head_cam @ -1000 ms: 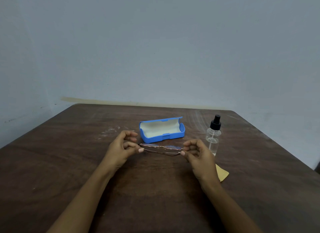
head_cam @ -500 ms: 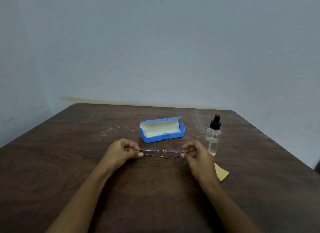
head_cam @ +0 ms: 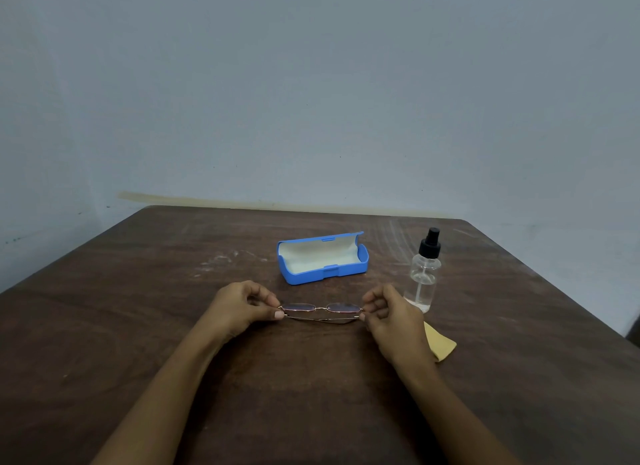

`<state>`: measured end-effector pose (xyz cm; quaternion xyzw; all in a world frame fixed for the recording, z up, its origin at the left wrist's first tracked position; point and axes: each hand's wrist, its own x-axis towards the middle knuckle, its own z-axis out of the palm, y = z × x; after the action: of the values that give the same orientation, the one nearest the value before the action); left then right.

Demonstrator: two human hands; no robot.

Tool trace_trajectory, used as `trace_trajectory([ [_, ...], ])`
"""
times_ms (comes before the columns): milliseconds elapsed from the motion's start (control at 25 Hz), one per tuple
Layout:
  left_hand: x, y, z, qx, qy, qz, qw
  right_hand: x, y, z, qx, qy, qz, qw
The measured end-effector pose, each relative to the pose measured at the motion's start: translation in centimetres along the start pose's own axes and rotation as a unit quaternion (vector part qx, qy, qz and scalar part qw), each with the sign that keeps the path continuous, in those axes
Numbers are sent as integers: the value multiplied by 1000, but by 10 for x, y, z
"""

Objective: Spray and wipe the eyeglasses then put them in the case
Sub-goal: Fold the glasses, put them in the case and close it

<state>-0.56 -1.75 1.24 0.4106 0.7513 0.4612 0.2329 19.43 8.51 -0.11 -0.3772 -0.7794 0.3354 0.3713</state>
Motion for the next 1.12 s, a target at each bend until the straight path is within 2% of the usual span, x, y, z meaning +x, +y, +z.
trace_trajectory([
  [360,-2,3,0,11,-13,-2,1000,1,-2,-1,-17,6,9,1000],
  [440,-2,4,-1,11,-11,-7,1000,2,0,0,-33,23,-3,999],
  [600,-2,2,-3,-12,-57,-11,998,2,2,2,-67,80,-49,993],
  [680,-1,2,-1,5,-38,4,999,1,0,2,-58,114,-80,989],
  [760,0,4,2,34,68,71,995,0,-3,0,-36,156,-107,981],
  [840,-1,7,5,43,177,171,968,1,-6,-7,-15,184,-115,976],
  [880,-4,12,9,41,202,214,955,1,-6,-13,-8,191,-112,975],
  [960,-9,26,24,34,189,280,940,3,-3,-29,-5,196,-95,976],
  [1120,-8,58,76,112,54,361,924,2,12,-66,-52,187,-39,980],
])
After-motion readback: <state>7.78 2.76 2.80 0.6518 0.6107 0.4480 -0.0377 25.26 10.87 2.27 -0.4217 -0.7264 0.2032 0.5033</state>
